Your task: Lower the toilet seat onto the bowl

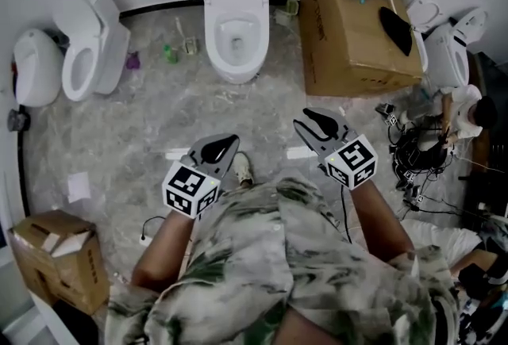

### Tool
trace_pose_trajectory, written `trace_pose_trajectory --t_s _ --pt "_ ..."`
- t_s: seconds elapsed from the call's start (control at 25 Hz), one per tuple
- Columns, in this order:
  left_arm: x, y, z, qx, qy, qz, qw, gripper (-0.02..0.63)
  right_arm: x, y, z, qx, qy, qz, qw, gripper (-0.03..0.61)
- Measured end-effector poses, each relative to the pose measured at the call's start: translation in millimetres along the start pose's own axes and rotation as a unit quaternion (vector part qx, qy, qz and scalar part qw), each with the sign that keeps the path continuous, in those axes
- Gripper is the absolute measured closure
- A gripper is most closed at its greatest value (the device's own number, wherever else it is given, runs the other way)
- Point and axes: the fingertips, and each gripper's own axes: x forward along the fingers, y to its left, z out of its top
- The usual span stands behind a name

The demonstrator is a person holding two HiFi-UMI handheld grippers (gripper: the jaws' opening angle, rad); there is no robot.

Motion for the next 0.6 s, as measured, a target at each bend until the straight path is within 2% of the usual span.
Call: trace_pose_trajectory --t_s 0.28,0.6 --pt "-17.6 50.9 13.3 -0.021 -0.020 0.033 0.9990 0.592 49.9 -4.9 32.9 -0.018 0.011 0.026 0.999 0.433" --pt "-16.0 92.3 26.7 -0.039 -0.028 0.066 0.9966 0.592 107.5 -31.6 61.6 -0.038 0.008 0.062 0.997 0.433"
